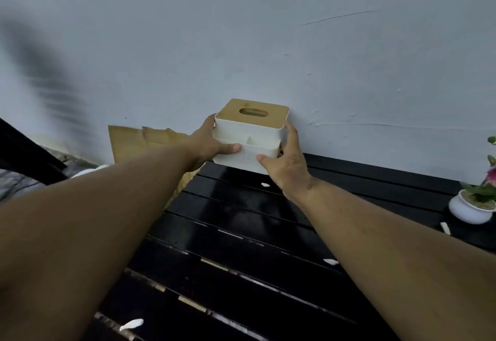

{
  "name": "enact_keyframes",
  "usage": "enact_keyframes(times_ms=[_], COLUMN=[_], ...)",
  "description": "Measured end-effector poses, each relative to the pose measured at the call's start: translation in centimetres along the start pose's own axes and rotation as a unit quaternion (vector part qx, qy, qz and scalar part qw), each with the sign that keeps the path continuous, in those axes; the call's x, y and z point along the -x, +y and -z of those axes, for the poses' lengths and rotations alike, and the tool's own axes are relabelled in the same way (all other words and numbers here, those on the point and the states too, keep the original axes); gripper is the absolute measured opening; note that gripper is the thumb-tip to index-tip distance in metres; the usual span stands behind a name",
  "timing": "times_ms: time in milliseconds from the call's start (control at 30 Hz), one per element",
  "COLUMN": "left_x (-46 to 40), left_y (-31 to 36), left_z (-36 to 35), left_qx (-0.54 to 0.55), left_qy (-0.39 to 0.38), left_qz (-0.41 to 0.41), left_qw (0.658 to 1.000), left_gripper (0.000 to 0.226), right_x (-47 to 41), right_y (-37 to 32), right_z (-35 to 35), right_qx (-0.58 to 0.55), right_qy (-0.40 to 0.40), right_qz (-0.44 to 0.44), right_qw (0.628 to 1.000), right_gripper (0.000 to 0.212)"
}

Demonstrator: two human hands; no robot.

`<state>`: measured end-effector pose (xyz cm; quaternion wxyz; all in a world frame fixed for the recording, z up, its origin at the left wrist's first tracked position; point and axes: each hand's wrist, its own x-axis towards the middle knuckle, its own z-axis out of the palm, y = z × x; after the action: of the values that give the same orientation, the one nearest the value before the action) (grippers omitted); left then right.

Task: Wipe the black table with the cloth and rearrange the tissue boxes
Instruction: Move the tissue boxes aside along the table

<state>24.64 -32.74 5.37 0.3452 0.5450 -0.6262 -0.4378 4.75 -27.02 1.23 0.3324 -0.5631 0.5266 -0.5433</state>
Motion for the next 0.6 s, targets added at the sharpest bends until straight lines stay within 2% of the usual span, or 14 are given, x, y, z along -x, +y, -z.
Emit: enact_keyframes(times_ms=[67,167,233,333,500,600], left_x=[-0.7,-1.3,-1.7,-2.0,-2.0,-1.4], left_y=[-1.3,-3.0,-4.0,-4.9,-4.5,-3.5], left_z=[0.3,0.1,0.2,0.2,0.1,0.3], left_qx=[-0.005,0.013,0.016,0.014,-0.016,-0.043], left_qy=[0.012,0.015,0.019,0.025,0.021,0.02], left_qz=[0.013,0.016,0.021,0.031,0.04,0.056], left_qw=[1.0,1.0,0.999,0.999,0.999,0.997], left_gripper=[0.113,0.121,0.129,0.127,0.122,0.127], right_x=[-0.5,-1.0,-1.0,-0.6,-0.6,-0.3], right_y=[0.8,1.7,2.0,2.0,2.2,1.5], right_z=[-0.8,-1.4,-1.5,-1.6,-1.4,-0.8], right_qx=[0.005,0.026,0.047,0.071,0.091,0.121], right_qy=[-0.004,-0.003,0.001,0.016,0.016,-0.008], right_qz=[-0.003,0.003,0.022,0.051,0.037,0.028], right_qw=[1.0,1.0,0.999,0.996,0.995,0.992], right_gripper=[0.096,0.097,0.096,0.093,0.095,0.094])
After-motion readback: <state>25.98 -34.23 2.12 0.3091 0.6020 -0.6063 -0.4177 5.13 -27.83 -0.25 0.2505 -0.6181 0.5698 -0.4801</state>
